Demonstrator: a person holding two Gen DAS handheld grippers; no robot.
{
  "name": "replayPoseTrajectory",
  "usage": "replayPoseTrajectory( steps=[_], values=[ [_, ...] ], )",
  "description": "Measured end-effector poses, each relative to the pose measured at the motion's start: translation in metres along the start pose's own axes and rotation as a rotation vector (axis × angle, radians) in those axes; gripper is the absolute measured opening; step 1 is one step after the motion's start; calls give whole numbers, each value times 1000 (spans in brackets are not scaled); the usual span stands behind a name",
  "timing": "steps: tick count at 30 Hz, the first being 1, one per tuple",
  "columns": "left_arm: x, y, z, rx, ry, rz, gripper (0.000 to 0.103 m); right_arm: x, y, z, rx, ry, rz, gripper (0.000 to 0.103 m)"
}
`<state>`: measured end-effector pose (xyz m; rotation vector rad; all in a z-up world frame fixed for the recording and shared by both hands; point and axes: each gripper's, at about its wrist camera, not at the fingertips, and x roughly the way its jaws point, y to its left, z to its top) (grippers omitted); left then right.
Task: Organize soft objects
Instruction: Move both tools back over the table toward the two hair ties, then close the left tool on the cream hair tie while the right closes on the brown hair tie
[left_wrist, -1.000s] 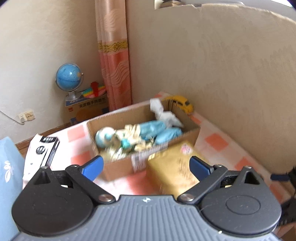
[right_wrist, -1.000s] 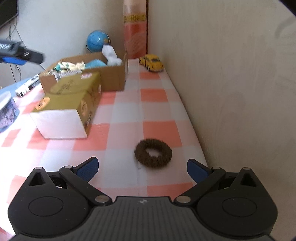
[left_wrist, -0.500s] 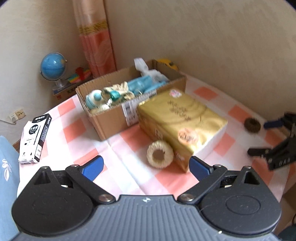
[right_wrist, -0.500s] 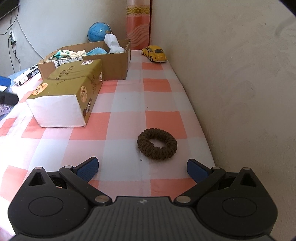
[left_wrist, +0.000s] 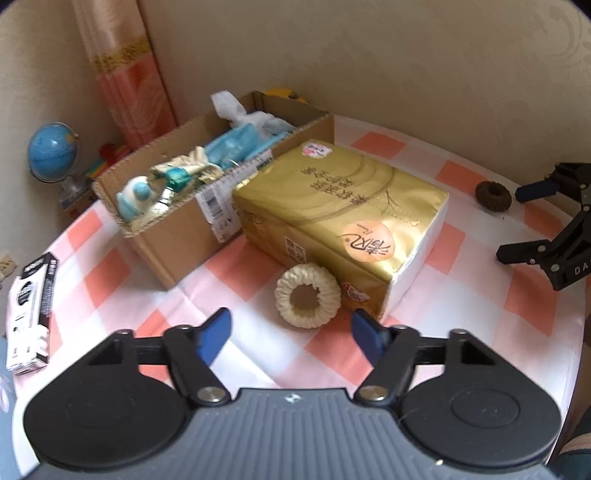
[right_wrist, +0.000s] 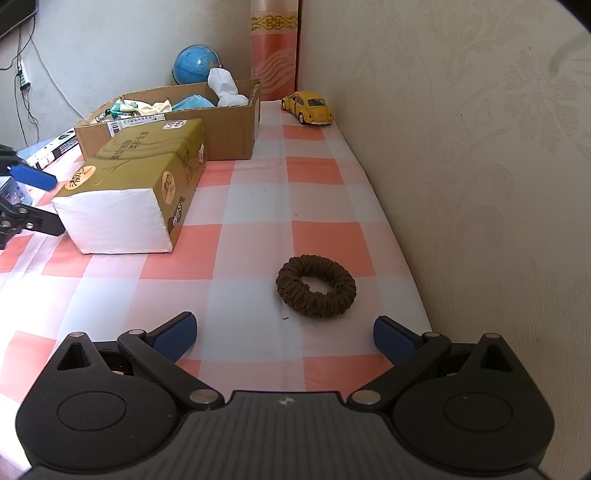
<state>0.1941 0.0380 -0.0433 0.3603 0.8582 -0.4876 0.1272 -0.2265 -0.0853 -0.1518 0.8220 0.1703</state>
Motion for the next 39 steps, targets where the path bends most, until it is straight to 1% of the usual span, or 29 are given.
replayPoseTrajectory(
  steps=[3, 7, 9, 11, 12, 13, 15, 18, 20, 24, 27, 29, 31, 32, 33, 39],
  values=[
    [9, 0, 2, 18, 13, -21, 61, 0, 0, 0, 1, 1, -1, 103],
    [15, 2, 3, 34, 10, -41, 57, 0, 1, -1, 3, -5, -3, 103],
    [18, 4, 4, 34, 11, -51, 50, 0, 0, -2, 3, -10, -3, 103],
    [20, 7, 5, 24, 12, -63, 46, 0, 0, -2, 3, -13, -3, 103],
    [21, 8, 5, 16, 13, -74, 40, 0, 0, -3, 3, -15, -2, 103],
    [22, 9, 5, 8, 12, -83, 37, 0, 0, -3, 3, -18, -1, 103],
    [21, 11, 5, -2, 10, -88, 35, 0, 0, -4, 3, -25, -1, 103],
    [16, 10, 3, -6, 14, -83, 34, 0, 0, -4, 1, -29, 1, 103],
    [11, 8, 1, -3, 27, -73, 34, 0, -1, -4, -2, -29, 4, 103],
    [-4, 3, -9, 1, 58, -80, 35, 0, -1, -4, -3, -30, 5, 103],
    [-7, 0, -17, -9, 88, -86, 36, 2, 0, -3, -3, -30, 5, 103],
    [-6, -3, -19, -3, 90, -75, 38, 3, 0, -2, -2, -29, 5, 103],
    [-6, -4, -20, 1, 89, -59, 45, 4, 1, 0, -1, -25, 4, 103],
    [-6, -4, -21, 0, 83, -54, 51, 5, 1, 1, 0, -22, 3, 103],
    [-5, -4, -22, -6, 77, -48, 55, 5, 1, 1, 0, -20, 3, 103],
    [-5, -2, -23, -19, 61, -60, 56, 6, 0, 2, -3, -19, 7, 103]
  ],
)
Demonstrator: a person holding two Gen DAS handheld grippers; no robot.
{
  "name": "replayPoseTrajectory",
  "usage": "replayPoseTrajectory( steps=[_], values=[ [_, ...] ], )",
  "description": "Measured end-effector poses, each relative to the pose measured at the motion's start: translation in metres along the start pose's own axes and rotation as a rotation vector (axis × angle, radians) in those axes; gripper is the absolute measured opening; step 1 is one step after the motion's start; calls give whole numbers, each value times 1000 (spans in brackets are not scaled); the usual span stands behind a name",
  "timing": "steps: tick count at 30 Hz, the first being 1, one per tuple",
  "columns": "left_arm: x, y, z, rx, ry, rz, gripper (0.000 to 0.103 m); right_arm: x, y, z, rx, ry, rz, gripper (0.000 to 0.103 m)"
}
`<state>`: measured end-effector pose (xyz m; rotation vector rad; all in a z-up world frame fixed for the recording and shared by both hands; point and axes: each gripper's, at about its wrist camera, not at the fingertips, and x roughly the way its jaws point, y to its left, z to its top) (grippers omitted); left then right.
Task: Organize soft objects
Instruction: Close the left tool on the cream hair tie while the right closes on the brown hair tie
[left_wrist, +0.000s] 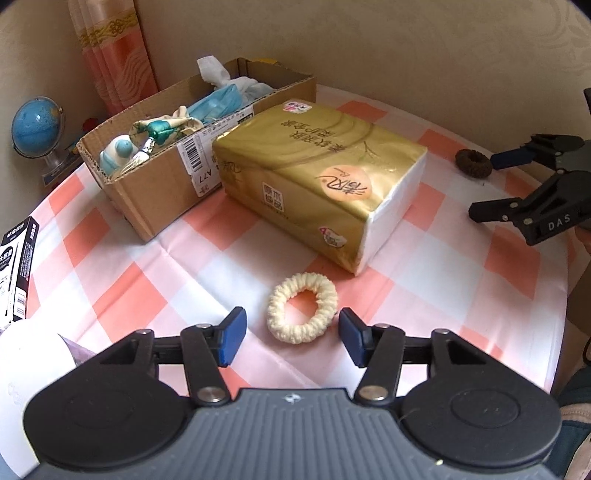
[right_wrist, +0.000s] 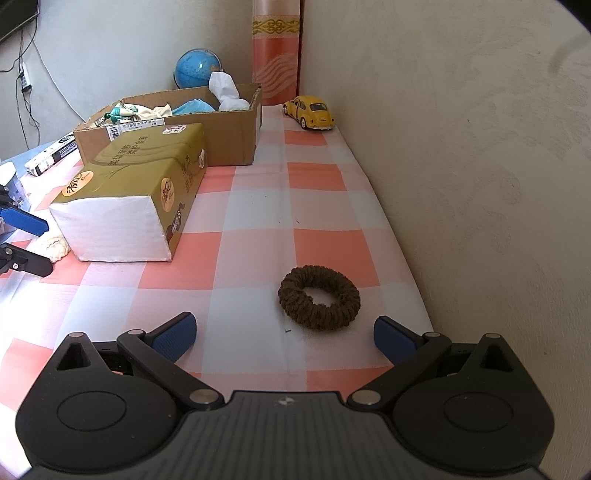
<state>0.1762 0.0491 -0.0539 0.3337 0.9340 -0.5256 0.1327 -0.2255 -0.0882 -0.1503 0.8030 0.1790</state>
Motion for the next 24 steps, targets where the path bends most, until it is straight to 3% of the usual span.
replayPoseTrajectory(
  steps=[4, 6, 10, 14, 16, 19, 24],
  values=[
    [1, -1, 0, -5, -10, -15, 56, 6, -2, 7, 5, 8, -4, 103],
    [3, -3, 1, -3, -15, -22, 56, 8, -4, 11, 13, 5, -16, 98],
    [4, -3, 3, -12, -18, -34, 53, 8, -5, 16, 19, -6, -20, 78],
    [4, -3, 3, -38, -19, -58, 40, 5, -6, 18, 27, -7, -34, 58],
    [4, -3, 3, -42, -20, -55, 40, 5, -7, 19, 38, -1, -49, 52],
    [2, -4, 2, -50, -15, -55, 35, 2, -5, 21, 26, 2, -84, 49],
    [-8, -7, 2, -57, -19, -57, 35, -6, -3, 24, 16, -3, -59, 49]
  ],
)
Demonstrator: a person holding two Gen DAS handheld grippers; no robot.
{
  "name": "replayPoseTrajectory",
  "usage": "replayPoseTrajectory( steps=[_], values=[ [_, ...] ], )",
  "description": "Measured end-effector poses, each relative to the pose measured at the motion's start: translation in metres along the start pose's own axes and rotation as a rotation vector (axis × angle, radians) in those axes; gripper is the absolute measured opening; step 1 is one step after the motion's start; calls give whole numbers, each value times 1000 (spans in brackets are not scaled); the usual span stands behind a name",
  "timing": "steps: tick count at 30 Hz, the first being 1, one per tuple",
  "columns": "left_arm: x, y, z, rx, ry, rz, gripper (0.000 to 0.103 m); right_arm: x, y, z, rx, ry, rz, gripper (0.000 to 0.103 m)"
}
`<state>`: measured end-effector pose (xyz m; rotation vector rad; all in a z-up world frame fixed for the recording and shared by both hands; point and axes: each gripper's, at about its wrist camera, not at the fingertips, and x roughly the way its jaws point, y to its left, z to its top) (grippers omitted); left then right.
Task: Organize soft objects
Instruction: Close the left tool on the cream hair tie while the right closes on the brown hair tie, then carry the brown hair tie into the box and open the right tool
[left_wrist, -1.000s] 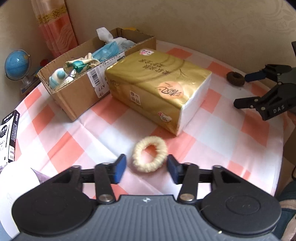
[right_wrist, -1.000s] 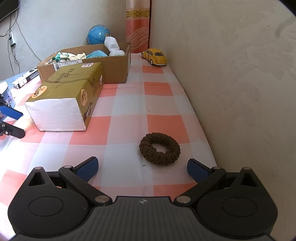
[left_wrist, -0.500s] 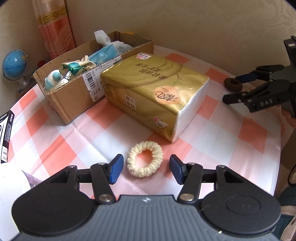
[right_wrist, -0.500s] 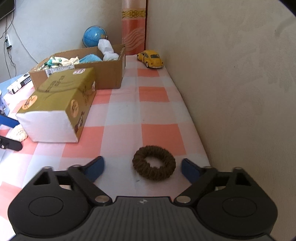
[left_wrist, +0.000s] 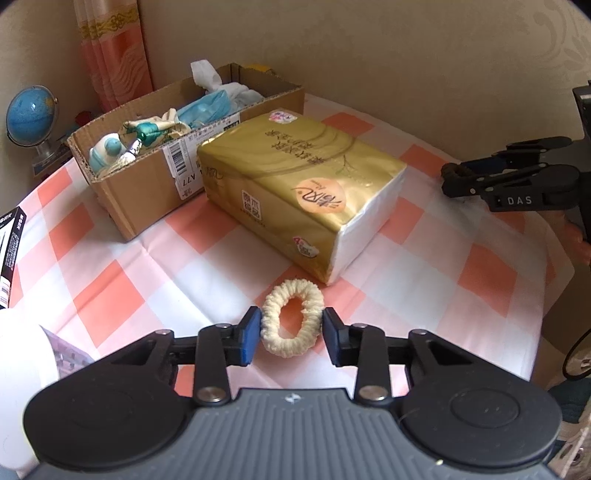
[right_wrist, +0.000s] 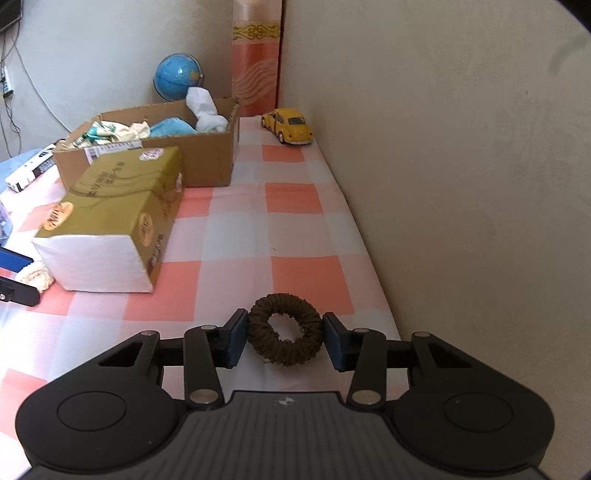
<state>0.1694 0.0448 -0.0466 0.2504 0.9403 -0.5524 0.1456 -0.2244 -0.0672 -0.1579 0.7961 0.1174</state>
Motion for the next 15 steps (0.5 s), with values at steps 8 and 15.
replayPoseTrajectory(
  steps=[8, 15],
  values=[
    [-29, -3, 0, -30, -32, 4, 35, -22, 11, 28, -71, -55, 84, 49],
    [-45, 1, 3, -50, -68, 34, 35, -19, 26, 78, -133, -120, 162, 49]
  ],
)
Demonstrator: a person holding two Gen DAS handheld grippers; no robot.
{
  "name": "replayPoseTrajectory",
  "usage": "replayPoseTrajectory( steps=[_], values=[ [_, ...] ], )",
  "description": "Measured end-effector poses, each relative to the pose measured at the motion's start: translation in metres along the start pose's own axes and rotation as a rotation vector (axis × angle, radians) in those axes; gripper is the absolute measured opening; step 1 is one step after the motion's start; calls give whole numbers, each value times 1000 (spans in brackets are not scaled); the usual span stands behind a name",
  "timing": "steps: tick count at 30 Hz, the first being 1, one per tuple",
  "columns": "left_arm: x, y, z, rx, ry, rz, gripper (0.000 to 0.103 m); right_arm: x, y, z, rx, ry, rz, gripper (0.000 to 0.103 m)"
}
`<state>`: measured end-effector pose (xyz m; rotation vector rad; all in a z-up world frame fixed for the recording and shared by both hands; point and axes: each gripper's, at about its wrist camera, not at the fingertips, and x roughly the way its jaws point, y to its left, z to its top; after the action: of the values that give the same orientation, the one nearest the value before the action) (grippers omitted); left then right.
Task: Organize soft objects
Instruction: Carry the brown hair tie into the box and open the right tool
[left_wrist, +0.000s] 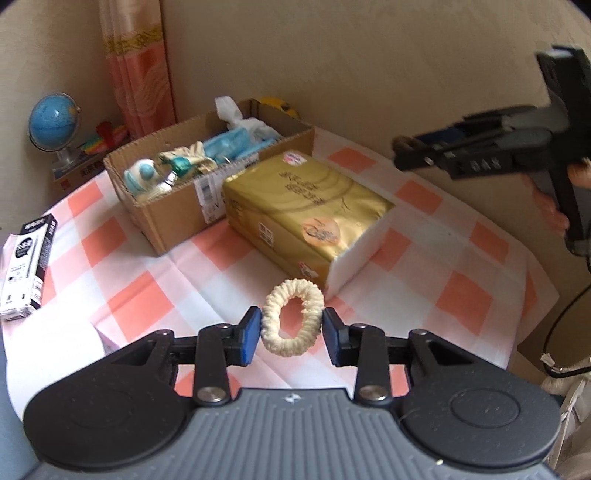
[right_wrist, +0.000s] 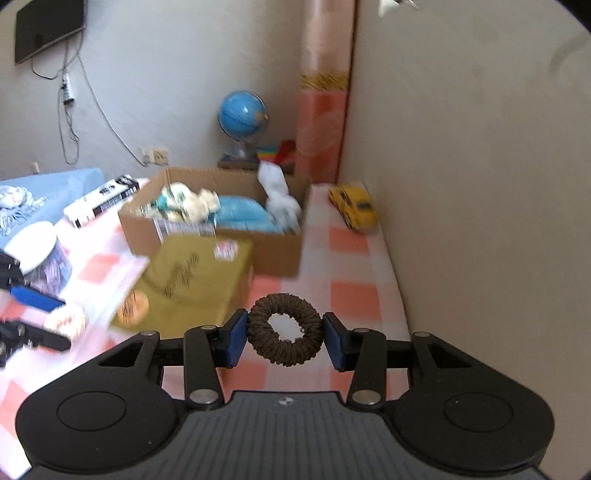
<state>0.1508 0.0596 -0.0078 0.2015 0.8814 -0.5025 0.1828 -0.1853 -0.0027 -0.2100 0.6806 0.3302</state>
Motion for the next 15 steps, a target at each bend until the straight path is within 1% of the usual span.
replayPoseTrajectory(
  steps=[3, 8, 13, 15],
  values=[
    [-3, 5, 3, -15, -13, 15, 35, 13, 3, 24, -30, -24, 13, 49],
    [0, 15, 10, -35, -23, 43, 35, 46, 5, 61, -62, -35, 35, 49],
    [1, 25, 19, -53, -30, 66, 35, 74, 11, 88, -95, -42, 53, 49],
    [3, 29, 23, -64, -30, 74, 35, 84, 14, 94, -101, -40, 61, 54]
  ],
)
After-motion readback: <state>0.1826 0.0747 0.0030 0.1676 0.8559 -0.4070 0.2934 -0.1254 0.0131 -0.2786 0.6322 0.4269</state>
